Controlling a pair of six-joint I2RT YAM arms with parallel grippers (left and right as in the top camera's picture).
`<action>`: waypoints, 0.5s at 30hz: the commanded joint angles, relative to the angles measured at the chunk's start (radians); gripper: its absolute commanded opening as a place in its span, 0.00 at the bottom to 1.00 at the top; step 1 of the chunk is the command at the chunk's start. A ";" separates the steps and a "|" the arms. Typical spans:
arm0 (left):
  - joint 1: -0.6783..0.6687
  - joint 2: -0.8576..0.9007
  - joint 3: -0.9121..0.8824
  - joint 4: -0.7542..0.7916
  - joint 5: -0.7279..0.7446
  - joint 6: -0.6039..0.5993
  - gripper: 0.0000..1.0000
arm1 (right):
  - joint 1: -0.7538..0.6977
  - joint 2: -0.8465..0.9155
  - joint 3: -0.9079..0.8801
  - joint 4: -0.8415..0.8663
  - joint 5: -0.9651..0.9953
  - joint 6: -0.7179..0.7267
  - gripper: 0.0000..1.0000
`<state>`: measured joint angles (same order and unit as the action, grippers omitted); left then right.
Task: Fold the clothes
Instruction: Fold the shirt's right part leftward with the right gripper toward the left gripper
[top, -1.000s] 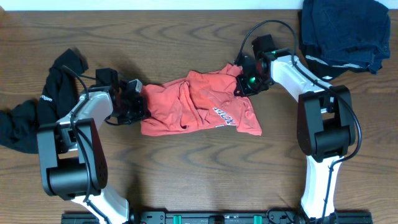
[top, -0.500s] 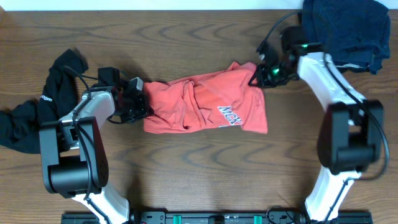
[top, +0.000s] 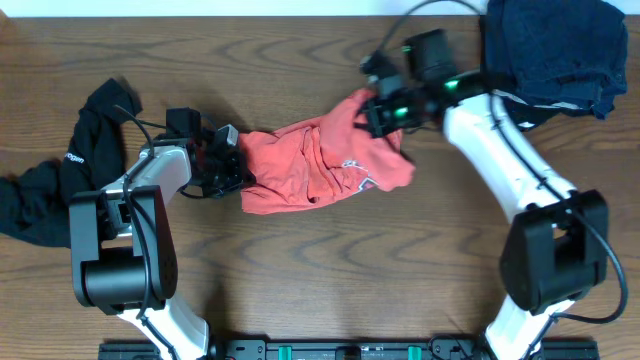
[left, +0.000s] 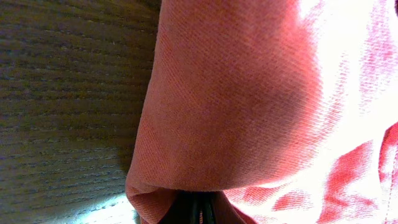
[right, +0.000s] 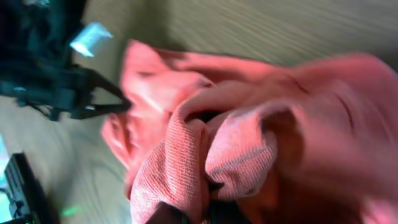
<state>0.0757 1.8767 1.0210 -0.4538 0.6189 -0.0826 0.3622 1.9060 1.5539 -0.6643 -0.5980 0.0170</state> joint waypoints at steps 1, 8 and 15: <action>-0.002 0.033 -0.010 -0.005 -0.029 -0.009 0.06 | 0.077 -0.021 0.004 0.055 -0.015 0.061 0.01; -0.002 0.033 -0.010 -0.003 -0.029 -0.009 0.06 | 0.248 -0.014 0.003 0.146 0.145 0.079 0.01; -0.002 0.033 -0.010 -0.003 -0.028 -0.009 0.06 | 0.350 0.062 0.003 0.213 0.164 0.079 0.01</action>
<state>0.0757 1.8767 1.0210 -0.4526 0.6216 -0.0826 0.6842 1.9247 1.5539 -0.4652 -0.4446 0.0807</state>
